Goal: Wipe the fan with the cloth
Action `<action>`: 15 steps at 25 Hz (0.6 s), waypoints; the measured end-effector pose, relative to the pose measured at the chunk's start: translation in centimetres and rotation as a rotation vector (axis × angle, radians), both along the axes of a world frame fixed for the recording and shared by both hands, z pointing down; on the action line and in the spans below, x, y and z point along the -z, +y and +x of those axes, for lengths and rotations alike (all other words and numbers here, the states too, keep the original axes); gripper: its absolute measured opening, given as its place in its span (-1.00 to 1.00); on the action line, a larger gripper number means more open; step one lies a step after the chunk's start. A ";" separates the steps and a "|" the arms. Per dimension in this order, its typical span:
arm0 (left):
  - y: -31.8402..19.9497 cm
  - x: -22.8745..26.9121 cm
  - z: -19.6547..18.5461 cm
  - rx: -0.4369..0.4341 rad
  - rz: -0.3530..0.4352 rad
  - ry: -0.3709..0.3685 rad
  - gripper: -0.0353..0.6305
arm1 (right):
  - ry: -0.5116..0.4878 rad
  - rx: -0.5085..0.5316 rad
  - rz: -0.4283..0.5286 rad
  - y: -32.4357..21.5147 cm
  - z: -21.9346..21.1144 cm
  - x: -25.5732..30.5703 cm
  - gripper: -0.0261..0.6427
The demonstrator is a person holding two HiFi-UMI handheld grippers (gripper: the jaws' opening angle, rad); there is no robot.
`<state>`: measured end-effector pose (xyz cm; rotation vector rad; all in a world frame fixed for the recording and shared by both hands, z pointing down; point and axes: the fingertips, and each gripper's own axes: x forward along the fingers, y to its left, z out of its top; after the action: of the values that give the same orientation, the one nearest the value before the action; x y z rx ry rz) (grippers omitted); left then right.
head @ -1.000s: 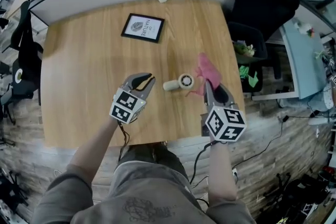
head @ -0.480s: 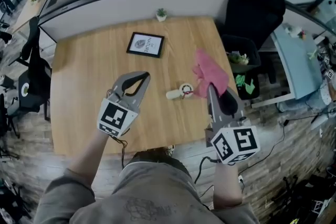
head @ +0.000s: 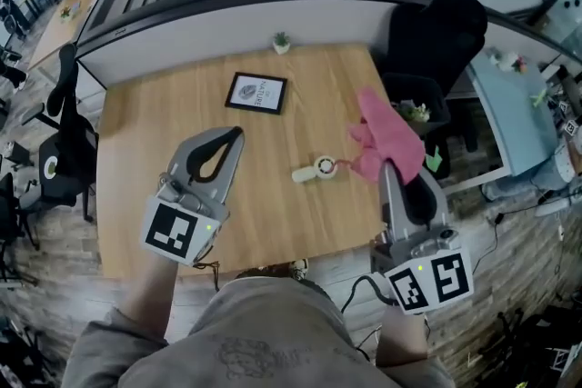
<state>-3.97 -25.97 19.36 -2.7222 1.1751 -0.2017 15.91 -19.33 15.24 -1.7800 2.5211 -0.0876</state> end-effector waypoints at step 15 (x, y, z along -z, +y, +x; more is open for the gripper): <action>3.3 1.7 -1.5 0.003 0.075 0.020 -0.89 | 0.054 0.079 0.004 2.4 -3.0 -0.6 -0.69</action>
<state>-5.44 -22.67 17.62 -2.6641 1.1673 -0.1277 12.94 -16.89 15.86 -1.7031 2.6271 -0.0384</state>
